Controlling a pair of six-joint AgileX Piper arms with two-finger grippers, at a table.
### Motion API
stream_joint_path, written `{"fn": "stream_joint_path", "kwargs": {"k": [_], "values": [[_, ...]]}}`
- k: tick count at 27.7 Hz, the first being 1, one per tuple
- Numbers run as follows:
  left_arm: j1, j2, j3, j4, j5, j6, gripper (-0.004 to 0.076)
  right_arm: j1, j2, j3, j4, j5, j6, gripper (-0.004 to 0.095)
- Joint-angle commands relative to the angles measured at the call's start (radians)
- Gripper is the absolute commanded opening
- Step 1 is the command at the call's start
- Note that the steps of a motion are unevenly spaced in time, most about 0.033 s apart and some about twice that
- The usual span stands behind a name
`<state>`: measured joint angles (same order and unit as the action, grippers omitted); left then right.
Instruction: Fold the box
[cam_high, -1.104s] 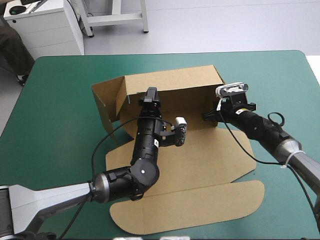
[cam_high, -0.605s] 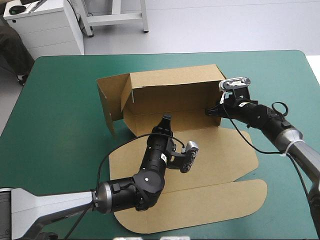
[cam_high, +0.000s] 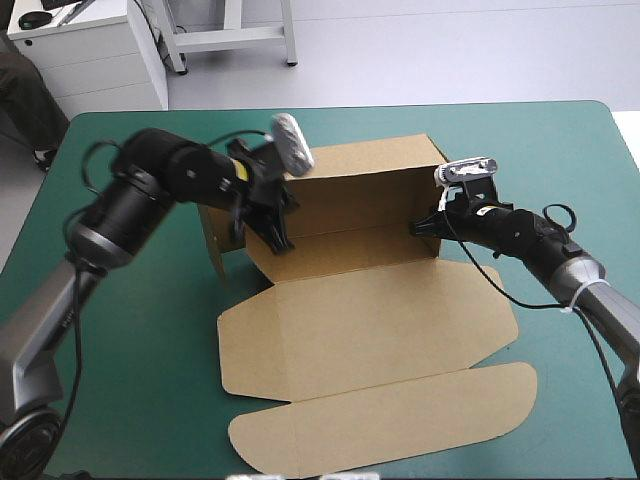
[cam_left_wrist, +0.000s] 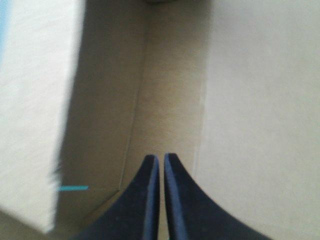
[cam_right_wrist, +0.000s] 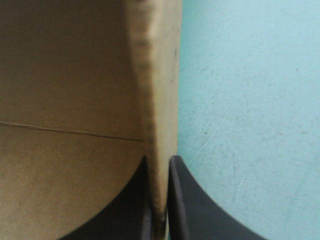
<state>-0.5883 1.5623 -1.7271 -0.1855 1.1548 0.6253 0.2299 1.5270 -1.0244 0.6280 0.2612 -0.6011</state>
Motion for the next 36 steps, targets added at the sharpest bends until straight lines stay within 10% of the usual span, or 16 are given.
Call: {"fn": "stream_joint_path", "kwargs": {"k": [1,14,29,36], "values": [[0.248,-0.039,-0.060,-0.269,-0.047,-0.027,0.0014,-0.005,-0.040,-0.036,0.021,-0.035,-0.008,-0.0014],[1.133,-0.039,0.304,-0.862,-0.038,-0.076,-0.0010,-0.005,-0.040,-0.036,0.021,-0.007,-0.023,-0.0014],[1.241,-0.039,0.755,-1.101,-0.247,0.024,-0.0010,-0.005,-0.040,-0.086,-0.026,0.073,0.083,-0.0012],[1.241,-0.041,0.755,-1.110,-0.240,0.045,-0.0010,-0.005,-0.036,-0.372,-0.439,0.432,0.571,-0.0012]]}}
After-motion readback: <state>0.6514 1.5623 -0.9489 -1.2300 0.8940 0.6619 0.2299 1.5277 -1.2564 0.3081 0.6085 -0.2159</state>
